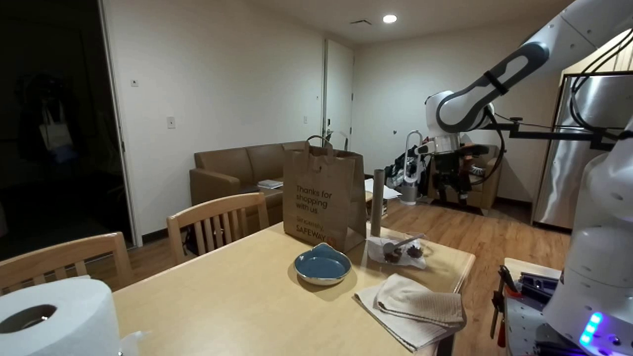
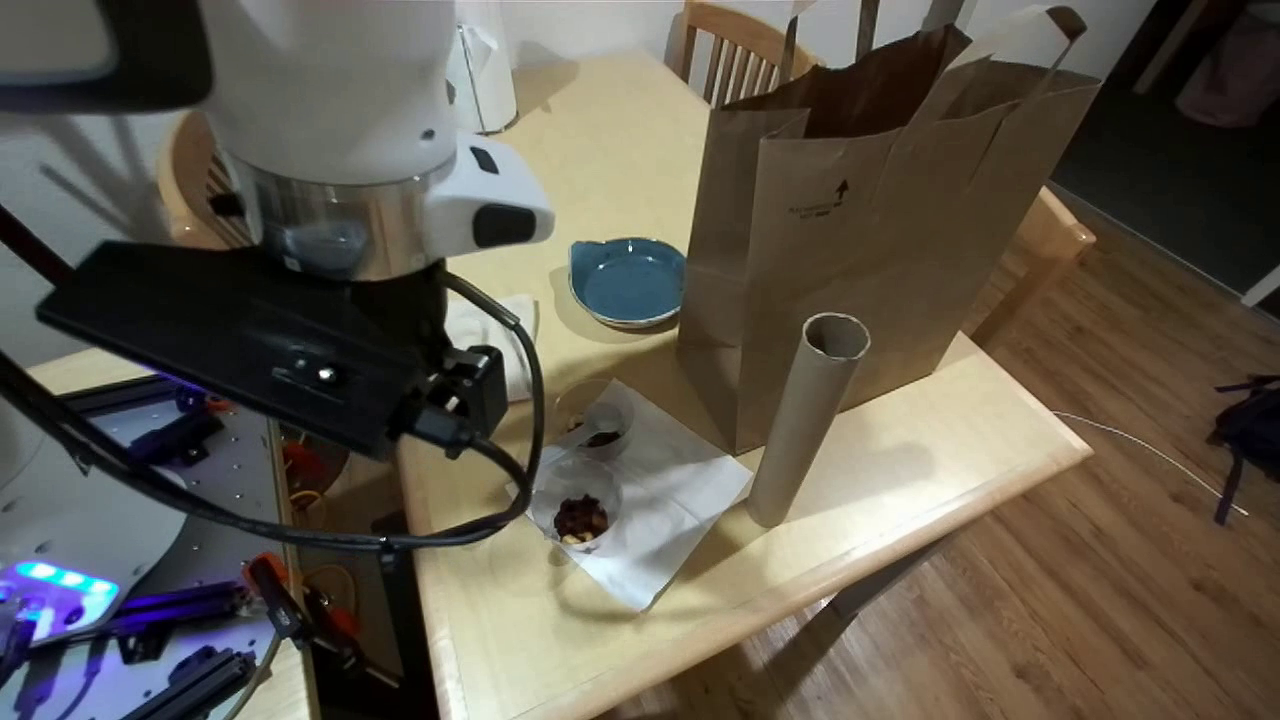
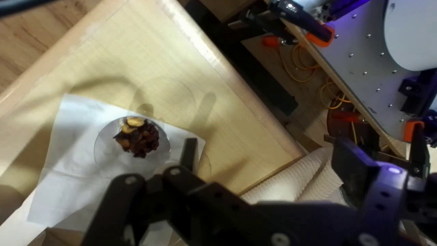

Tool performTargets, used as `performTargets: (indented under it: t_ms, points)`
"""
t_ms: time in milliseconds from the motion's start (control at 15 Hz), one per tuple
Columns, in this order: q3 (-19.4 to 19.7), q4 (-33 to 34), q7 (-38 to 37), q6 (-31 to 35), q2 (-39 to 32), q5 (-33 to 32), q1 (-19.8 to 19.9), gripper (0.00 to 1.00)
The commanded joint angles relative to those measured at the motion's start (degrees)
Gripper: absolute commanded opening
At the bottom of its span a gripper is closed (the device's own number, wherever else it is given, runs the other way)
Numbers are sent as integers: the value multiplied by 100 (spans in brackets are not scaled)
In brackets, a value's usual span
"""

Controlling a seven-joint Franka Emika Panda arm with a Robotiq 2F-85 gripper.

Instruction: Put the spoon on the blue plate

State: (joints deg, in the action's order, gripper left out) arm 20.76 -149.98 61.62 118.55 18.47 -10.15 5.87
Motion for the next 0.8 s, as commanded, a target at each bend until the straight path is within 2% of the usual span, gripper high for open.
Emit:
performTargets:
  t_ms: [0,133,333,400,667,733]
  points:
    - [17,-337,894,1013,118,136,72,100]
    - [43,-380,1446,1403,54,47,72,100]
    - [167,-440,2516,1577,-17,96,65,100]
    - [-60,-347,1892,1332,-4,93,166,100]
    - [7,-376,2341,1381,-17,99,180,100]
    - [119,-451,2779,1511,85,383,29,100]
